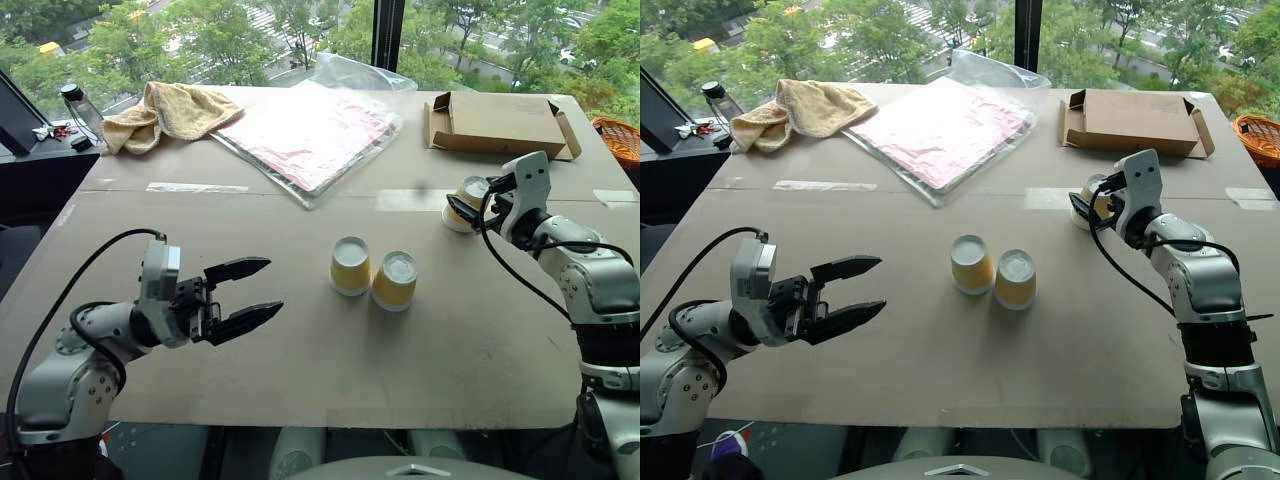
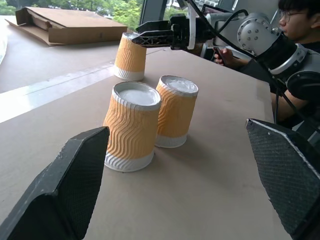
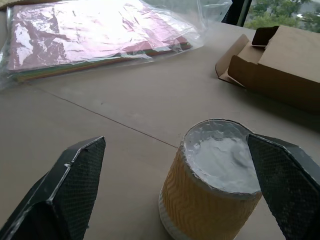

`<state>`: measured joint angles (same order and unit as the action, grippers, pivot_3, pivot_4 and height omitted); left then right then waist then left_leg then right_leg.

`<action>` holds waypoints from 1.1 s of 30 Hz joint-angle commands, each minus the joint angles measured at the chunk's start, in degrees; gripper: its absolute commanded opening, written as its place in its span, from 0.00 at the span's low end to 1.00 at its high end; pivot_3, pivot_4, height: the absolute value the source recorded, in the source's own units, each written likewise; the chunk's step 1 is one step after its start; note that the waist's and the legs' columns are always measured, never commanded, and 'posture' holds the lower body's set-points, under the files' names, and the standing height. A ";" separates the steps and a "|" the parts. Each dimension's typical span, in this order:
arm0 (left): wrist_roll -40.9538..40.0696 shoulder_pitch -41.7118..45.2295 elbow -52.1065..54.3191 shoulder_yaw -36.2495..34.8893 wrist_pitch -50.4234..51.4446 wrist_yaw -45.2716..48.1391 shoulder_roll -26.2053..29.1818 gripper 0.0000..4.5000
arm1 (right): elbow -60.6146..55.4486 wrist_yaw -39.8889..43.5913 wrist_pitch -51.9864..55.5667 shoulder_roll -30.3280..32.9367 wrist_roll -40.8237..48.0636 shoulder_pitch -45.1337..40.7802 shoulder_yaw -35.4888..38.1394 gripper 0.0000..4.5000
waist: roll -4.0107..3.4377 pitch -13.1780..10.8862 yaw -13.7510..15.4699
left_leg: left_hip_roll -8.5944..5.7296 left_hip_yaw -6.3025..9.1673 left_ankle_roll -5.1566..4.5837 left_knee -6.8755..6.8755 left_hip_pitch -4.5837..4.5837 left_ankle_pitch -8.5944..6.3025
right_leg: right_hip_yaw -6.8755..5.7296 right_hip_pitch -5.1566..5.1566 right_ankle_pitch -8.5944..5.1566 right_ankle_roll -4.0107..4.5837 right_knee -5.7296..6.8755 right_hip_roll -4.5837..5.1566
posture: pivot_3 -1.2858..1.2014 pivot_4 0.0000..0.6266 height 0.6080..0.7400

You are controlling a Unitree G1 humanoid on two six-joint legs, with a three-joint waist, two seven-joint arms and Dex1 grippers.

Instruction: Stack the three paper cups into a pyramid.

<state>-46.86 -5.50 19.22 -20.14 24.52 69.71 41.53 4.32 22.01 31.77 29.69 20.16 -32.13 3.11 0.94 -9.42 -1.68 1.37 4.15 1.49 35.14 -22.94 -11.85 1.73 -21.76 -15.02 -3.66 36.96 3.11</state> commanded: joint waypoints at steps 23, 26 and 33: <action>-1.48 -6.92 -5.68 -7.63 -7.94 6.15 -1.97 1.00 | -35.21 13.24 19.46 3.45 21.57 -2.78 -5.17 0.49 | -0.15 -0.19 -0.29 | 0.06 0.14 -0.02 -0.06 0.04 -0.01 | -0.13 0.01 -0.13 0.21 -0.02 -0.03 | 0.52 0.24 1.00; -1.25 -7.63 -6.79 -7.78 -7.96 7.77 -1.61 1.00 | -35.99 12.19 21.60 3.16 21.08 -4.52 -7.37 0.49 | -0.12 -0.18 -0.16 | 0.02 0.13 -0.02 0.01 0.03 -0.01 | -0.11 0.04 -0.13 0.22 -0.03 0.01 | 0.52 0.24 1.00; -0.85 -7.92 -5.92 -7.25 -8.45 7.79 -2.52 1.00 | -35.59 13.66 22.15 5.15 17.36 -4.54 -12.71 0.49 | -0.10 -0.21 -0.22 | 0.02 0.14 -0.01 -0.07 -0.07 -0.02 | -0.12 -0.05 -0.05 0.09 -0.07 0.01 | 0.52 0.24 1.00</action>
<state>-46.92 -13.33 11.78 -26.59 16.98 77.24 39.03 -29.52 34.75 54.40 33.83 38.54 -36.24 -9.45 0.85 -9.62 -1.90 1.38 4.29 1.48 35.07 -23.02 -11.87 1.62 -21.83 -15.06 -3.58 36.89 3.13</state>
